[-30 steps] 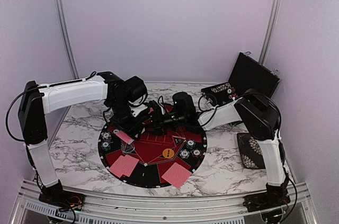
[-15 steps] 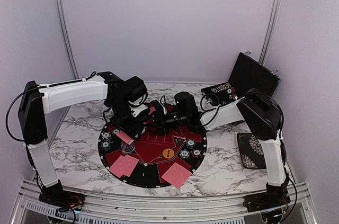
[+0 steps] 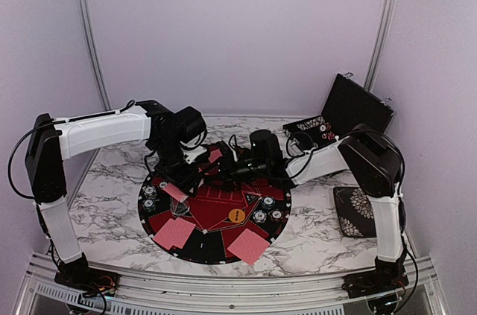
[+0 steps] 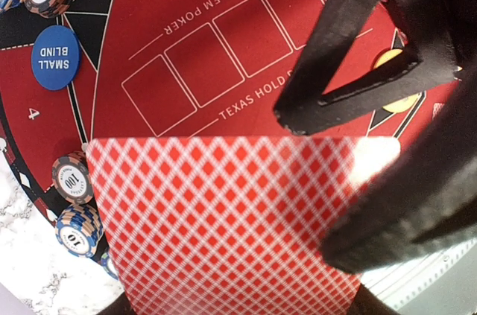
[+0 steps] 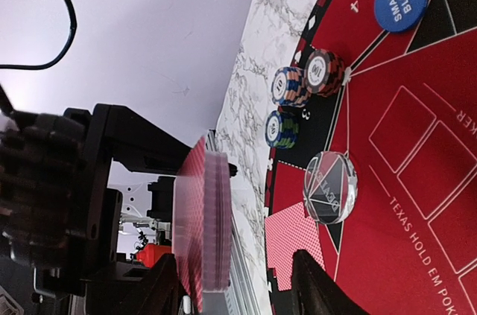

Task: Distribute texas hold em gaming equipment
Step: Pick up the poker card from the face-down deck piles.

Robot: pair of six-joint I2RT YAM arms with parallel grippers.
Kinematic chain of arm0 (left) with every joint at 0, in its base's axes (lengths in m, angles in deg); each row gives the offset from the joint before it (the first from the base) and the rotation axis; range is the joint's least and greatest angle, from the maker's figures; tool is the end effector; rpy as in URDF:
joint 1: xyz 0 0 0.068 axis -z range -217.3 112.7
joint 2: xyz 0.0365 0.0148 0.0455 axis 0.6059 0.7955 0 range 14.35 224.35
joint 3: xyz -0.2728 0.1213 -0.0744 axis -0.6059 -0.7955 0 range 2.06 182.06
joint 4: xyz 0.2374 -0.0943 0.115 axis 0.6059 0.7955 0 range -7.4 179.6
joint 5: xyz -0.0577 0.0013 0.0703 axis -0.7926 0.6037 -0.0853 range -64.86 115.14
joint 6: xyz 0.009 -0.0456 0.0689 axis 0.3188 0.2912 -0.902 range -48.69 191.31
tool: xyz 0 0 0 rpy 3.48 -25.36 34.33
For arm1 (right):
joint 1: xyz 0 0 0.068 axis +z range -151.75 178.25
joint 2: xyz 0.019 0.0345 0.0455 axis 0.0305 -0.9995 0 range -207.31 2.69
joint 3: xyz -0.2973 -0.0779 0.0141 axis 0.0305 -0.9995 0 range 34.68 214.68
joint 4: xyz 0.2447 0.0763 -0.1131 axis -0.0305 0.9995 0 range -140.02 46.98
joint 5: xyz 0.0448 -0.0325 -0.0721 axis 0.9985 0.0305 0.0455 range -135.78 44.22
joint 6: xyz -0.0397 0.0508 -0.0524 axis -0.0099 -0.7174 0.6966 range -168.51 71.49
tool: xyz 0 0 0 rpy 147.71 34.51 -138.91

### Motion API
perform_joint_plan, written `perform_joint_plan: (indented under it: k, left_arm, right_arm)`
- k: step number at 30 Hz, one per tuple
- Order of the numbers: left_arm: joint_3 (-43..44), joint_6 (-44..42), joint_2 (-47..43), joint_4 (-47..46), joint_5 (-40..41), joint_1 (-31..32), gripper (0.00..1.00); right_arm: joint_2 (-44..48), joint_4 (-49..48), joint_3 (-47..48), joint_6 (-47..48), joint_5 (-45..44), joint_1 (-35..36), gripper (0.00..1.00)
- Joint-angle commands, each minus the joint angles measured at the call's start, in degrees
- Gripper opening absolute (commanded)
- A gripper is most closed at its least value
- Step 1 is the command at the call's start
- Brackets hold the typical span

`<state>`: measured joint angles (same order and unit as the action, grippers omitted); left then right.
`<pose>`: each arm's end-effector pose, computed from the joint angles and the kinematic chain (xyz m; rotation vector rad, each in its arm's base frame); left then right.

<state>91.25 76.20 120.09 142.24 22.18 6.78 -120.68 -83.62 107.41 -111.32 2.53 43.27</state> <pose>0.2900 -0.2860 0.2420 0.9932 2.7626 -0.2164 0.3266 0.4035 0.1613 -0.3859 2.3168 1.9212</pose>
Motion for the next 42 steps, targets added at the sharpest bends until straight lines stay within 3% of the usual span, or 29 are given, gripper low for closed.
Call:
perform_joint_plan:
  k: [1, 30, 42]
  left_arm:
    - [-0.1, -0.5, -2.3, 0.7, 0.1, -0.6, 0.46]
    - [-0.6, -0.4, -2.8, 0.7, 0.1, -0.8, 0.46]
    - [-0.8, -0.4, -2.9, 0.7, 0.0, -0.8, 0.46]
  right_arm:
    - [3.3, -3.0, -1.0, -0.6, -0.6, -0.6, 0.49]
    - [2.5, -4.7, 0.1, -2.8, -0.9, -0.7, 0.27]
    - [1.6, -5.9, 0.9, -3.7, -0.8, -0.6, 0.25]
